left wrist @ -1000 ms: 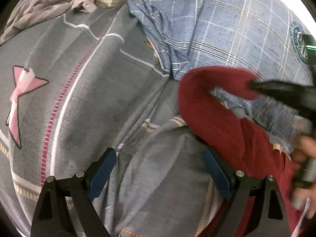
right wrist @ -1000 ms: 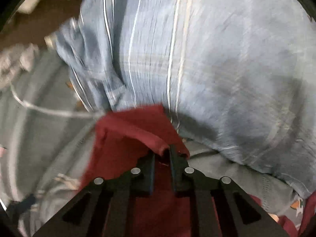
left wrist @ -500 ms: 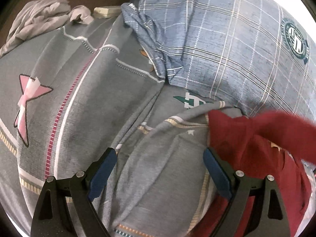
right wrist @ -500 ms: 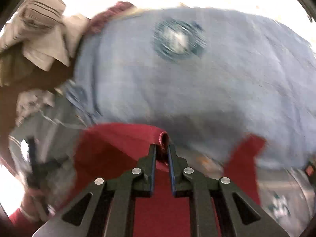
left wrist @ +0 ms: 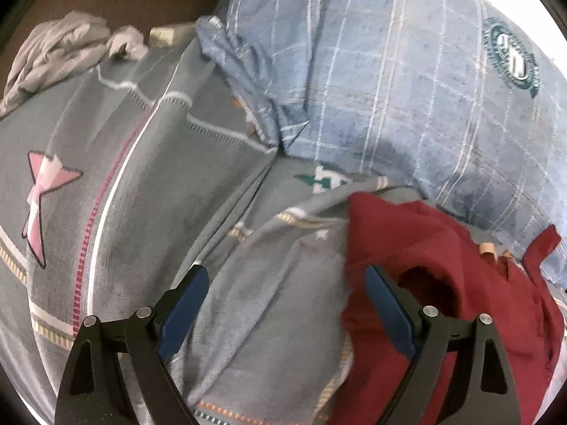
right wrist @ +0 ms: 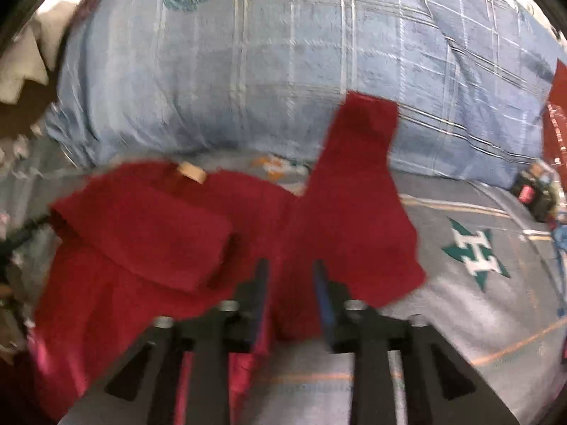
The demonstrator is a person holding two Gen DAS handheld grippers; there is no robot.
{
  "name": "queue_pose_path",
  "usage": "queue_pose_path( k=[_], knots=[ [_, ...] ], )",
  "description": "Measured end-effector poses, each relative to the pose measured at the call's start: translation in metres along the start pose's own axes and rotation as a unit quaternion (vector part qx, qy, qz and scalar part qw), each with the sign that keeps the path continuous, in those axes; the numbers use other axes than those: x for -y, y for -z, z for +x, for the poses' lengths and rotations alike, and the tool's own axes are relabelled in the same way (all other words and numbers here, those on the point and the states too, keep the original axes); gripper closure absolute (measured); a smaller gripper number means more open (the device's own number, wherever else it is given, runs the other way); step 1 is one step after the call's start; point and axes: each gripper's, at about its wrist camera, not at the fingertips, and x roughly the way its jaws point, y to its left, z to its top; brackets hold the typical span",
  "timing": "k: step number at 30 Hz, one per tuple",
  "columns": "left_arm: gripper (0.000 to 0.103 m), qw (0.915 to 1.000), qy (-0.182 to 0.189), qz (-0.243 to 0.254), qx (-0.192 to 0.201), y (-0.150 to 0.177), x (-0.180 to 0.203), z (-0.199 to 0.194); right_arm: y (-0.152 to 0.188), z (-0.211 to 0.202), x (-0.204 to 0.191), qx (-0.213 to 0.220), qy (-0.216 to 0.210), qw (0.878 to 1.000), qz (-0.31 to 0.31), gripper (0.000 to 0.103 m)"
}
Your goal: Fold small clothes
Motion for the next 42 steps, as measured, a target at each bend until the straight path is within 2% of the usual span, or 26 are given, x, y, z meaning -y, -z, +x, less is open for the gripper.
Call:
queue_pose_path(
  k=[1, 2, 6, 7, 8, 9, 11, 12, 16, 19, 22, 24, 26, 28, 31, 34, 37, 42],
  knots=[
    [0.013, 1.0000, -0.001, 0.005, 0.005, 0.001, 0.001, 0.000, -0.002, -0.001, -0.005, 0.004, -0.005, 1.000, -0.005, 0.037],
    [0.013, 0.9999, -0.003, 0.012, 0.007, 0.001, 0.003, -0.001, -0.006, 0.004, -0.014, 0.005, -0.009, 1.000, -0.017, 0.032],
    [0.013, 0.9997, -0.002, 0.024, 0.006, 0.005, 0.004, -0.001, -0.016, 0.043, -0.046, -0.022, -0.023, 0.998, -0.046, 0.037],
    [0.013, 0.9997, 0.000, 0.023, 0.008, 0.004, 0.004, -0.002, -0.016, 0.055, -0.049, -0.035, -0.022, 0.998, -0.045, 0.040],
    [0.013, 0.9997, 0.001, 0.022, 0.011, 0.003, 0.003, -0.003, -0.015, 0.070, -0.051, -0.054, -0.013, 0.998, -0.043, 0.063],
    [0.013, 0.9997, 0.002, 0.019, 0.016, 0.002, 0.002, -0.006, -0.013, 0.080, -0.053, -0.071, -0.006, 0.997, -0.043, 0.078],
    [0.013, 0.9996, 0.005, 0.015, 0.022, 0.001, 0.001, -0.010, -0.013, 0.082, -0.054, -0.062, -0.016, 0.997, -0.039, 0.099],
    [0.013, 0.9996, 0.008, 0.016, 0.020, -0.001, 0.002, -0.012, -0.015, 0.077, -0.056, -0.061, -0.017, 0.997, -0.046, 0.099],
    [0.013, 0.9991, 0.013, 0.035, 0.021, -0.016, 0.015, -0.016, -0.026, 0.043, -0.052, -0.001, -0.002, 0.998, -0.058, 0.099],
    [0.013, 0.9986, 0.030, 0.041, 0.015, -0.022, 0.032, -0.007, -0.027, 0.057, -0.041, -0.022, 0.032, 0.998, -0.054, 0.099],
    [0.013, 0.9969, 0.037, 0.067, -0.021, -0.016, 0.049, 0.020, -0.017, 0.076, -0.031, -0.064, 0.017, 0.997, -0.036, 0.092],
    [0.013, 0.9939, 0.023, 0.093, -0.054, -0.006, 0.056, 0.041, -0.017, 0.065, -0.017, -0.056, 0.005, 0.998, -0.010, 0.085],
    [0.013, 0.9909, 0.007, 0.103, -0.087, 0.000, 0.057, 0.059, -0.019, 0.041, 0.004, -0.026, 0.017, 0.999, 0.019, 0.065],
    [0.012, 0.9924, 0.019, 0.085, -0.087, -0.005, 0.051, 0.062, -0.024, 0.026, 0.025, -0.009, 0.048, 0.998, 0.041, 0.053],
    [0.011, 0.9932, 0.023, 0.074, -0.087, -0.007, 0.045, 0.064, -0.036, 0.025, 0.040, -0.007, 0.056, 0.997, 0.059, 0.050],
    [0.011, 0.9934, 0.024, 0.071, -0.086, -0.008, 0.043, 0.066, -0.052, 0.044, 0.044, -0.007, 0.046, 0.996, 0.070, 0.030],
    [0.011, 0.9936, 0.021, 0.075, -0.081, -0.005, 0.047, 0.066, -0.067, 0.074, 0.042, -0.031, 0.045, 0.996, 0.073, 0.029],
    [0.011, 0.9936, 0.028, 0.073, -0.082, -0.005, 0.046, 0.065, -0.093, 0.129, 0.034, -0.062, 0.100, 0.992, 0.048, 0.029]
  ],
)
